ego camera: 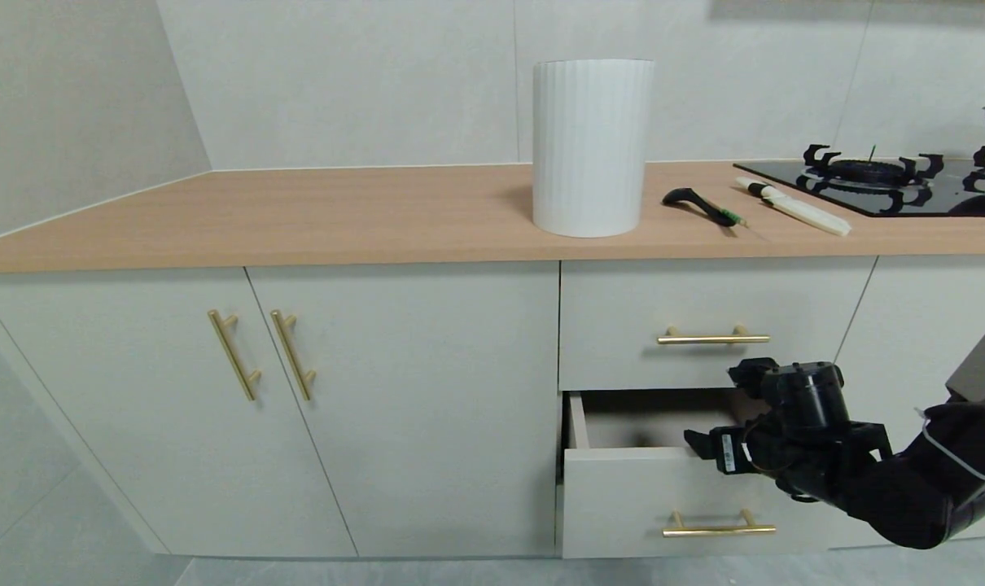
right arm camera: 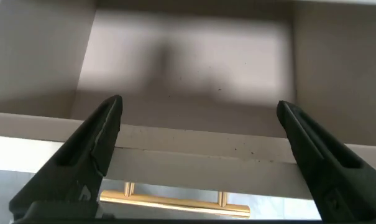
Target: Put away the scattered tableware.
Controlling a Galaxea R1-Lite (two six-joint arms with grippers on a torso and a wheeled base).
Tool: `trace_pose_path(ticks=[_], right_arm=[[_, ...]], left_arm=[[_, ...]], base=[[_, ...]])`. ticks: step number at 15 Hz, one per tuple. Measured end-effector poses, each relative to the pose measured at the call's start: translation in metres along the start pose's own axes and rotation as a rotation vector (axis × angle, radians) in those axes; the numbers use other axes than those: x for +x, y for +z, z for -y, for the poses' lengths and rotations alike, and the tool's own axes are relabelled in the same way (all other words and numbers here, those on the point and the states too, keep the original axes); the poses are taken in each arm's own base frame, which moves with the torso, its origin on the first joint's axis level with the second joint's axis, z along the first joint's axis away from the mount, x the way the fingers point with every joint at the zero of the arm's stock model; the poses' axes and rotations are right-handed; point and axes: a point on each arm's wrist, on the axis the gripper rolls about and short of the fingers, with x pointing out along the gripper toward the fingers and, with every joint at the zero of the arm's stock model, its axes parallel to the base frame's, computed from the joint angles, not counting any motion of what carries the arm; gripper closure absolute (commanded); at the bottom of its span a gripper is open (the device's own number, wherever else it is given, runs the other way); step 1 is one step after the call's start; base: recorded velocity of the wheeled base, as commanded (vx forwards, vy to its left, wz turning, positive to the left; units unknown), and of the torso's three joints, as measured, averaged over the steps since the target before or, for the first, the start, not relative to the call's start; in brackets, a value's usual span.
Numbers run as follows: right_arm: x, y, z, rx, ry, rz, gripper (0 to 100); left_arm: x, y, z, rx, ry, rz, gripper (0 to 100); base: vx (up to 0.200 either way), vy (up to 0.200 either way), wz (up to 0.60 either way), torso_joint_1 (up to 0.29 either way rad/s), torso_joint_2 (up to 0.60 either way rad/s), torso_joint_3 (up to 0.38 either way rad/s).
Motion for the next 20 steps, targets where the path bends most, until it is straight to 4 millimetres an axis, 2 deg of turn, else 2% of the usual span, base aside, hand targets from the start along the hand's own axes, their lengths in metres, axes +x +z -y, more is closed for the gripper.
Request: trace_pose_path(ticks=[4,11,16,20], right_arm=[[-0.011,-0.003,0.002,-0.035,0.006,-0.094,0],[-0.046,-0.001,0.002,-0.148,0.07,-0.223,0],[-0.064,-0.007,-0.002,-0.232,0.1,-0.338,0],[-0.089,-0.014,-0.006,-0.344,0.14,-0.455,0]], left_arm=[[0.0,0.0,0.0,0.0,0.0,0.0,0],[0.0,0.0,0.0,0.0,0.0,0.0,0],[0.0,0.0,0.0,0.0,0.0,0.0,0],[0.0,0.0,0.0,0.0,0.0,0.0,0]], base=[[0.0,0.0,0.0,0.0,0.0,0.0],[0.0,0.0,0.0,0.0,0.0,0.0],[0.0,0.0,0.0,0.0,0.0,0.0],[0.0,0.0,0.0,0.0,0.0,0.0]])
